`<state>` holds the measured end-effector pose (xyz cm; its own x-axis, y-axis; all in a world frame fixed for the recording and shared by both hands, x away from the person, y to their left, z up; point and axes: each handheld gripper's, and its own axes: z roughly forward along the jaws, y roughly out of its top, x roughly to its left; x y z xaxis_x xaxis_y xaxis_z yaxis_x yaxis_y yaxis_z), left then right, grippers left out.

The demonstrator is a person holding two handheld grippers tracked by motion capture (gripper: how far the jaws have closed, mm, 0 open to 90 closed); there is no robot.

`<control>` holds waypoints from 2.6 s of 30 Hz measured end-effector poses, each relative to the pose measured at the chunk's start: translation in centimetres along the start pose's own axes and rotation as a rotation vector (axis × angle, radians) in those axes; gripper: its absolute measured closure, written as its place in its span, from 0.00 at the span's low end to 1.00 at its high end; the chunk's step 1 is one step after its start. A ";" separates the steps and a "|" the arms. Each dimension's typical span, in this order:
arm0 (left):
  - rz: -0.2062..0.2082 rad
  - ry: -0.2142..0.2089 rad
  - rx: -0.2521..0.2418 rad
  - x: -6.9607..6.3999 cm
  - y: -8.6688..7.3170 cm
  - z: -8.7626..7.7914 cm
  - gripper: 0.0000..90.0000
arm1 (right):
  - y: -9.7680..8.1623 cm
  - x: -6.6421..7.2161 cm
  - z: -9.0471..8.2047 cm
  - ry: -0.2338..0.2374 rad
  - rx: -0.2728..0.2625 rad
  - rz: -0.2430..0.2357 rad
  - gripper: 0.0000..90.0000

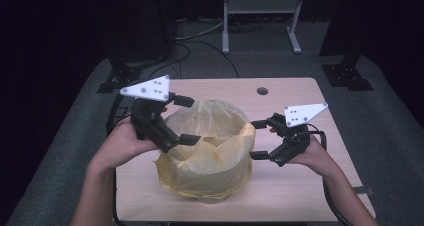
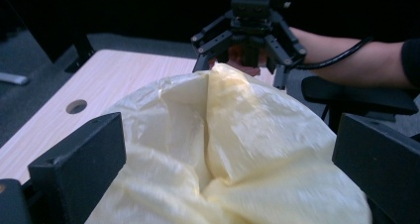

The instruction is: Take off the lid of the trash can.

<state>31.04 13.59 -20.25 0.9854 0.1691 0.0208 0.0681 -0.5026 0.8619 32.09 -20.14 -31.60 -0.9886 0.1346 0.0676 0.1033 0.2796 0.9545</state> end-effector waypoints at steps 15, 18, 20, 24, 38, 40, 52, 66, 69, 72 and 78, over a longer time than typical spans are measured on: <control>0.017 -0.008 0.195 0.6 1.4 6.3 0.00 | 0.3 -0.1 -0.9 -0.015 -0.006 -0.001 0.11; 0.013 -0.001 0.238 0.5 1.2 7.4 0.00 | 0.4 -0.1 -1.0 -0.018 -0.010 -0.002 0.11; 0.023 0.004 0.275 0.5 1.0 8.0 0.00 | 0.4 -0.1 -1.1 -0.020 -0.011 0.000 0.11; 0.020 0.008 0.312 0.5 0.6 8.9 0.00 | 0.6 -0.1 -1.2 -0.021 -0.011 -0.006 0.11; -0.015 0.027 0.412 0.9 -0.4 11.1 0.00 | 0.5 -0.2 -1.2 -0.026 -0.002 -0.005 0.11; -0.022 0.028 0.425 1.1 -0.3 11.4 0.00 | 0.5 -0.2 -1.2 -0.028 -0.005 -0.004 0.11; -0.056 0.011 0.512 1.2 -1.5 13.8 0.00 | 0.4 -0.2 -1.4 -0.029 -0.009 -0.004 0.11; -0.058 0.014 0.576 1.3 -2.2 14.4 0.00 | 0.3 -0.1 -1.8 -0.035 -0.015 -0.003 0.11; -0.073 0.032 0.516 1.6 -1.7 14.1 0.00 | 0.3 -0.1 -1.8 -0.036 -0.017 0.000 0.11; -0.078 0.040 0.498 1.8 -1.3 14.1 0.00 | 0.3 -0.2 -1.8 -0.035 -0.020 0.001 0.11; -0.095 0.042 0.460 1.8 -1.1 14.4 0.00 | 0.5 -0.2 -1.8 -0.036 -0.028 -0.001 0.11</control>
<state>35.04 2.23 -28.47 0.9649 0.2621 -0.0188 0.2294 -0.8052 0.5468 32.12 -21.76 -30.61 -0.9840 0.1689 0.0563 0.0985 0.2529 0.9625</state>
